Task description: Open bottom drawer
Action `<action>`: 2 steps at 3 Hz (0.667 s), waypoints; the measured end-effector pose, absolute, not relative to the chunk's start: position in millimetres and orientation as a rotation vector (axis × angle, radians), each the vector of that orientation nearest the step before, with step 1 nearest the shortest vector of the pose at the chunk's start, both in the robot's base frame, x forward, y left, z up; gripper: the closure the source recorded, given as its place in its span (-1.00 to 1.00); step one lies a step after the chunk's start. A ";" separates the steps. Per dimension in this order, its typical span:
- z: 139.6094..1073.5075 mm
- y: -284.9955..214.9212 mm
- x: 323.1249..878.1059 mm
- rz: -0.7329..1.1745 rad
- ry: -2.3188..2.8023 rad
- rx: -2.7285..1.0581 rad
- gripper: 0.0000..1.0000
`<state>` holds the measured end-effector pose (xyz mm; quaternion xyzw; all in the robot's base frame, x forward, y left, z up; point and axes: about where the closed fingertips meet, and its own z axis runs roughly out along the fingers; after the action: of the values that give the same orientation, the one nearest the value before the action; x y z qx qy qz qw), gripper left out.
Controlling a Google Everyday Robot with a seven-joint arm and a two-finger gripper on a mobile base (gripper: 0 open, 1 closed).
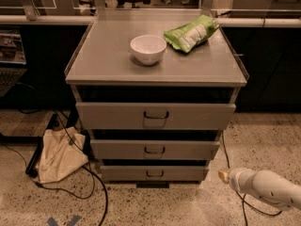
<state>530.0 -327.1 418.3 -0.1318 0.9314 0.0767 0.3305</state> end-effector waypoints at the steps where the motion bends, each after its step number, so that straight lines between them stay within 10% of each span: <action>1: 419.9 -335.8 548.7 0.133 2.383 -0.290 1.00; 2: 420.0 -335.9 548.8 0.132 2.383 -0.289 1.00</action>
Offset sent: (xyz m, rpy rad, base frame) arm 0.0179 -0.0076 0.0005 -0.0228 -0.0588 -0.0536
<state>548.8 -335.9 420.0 -0.1122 0.9245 0.0514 0.3605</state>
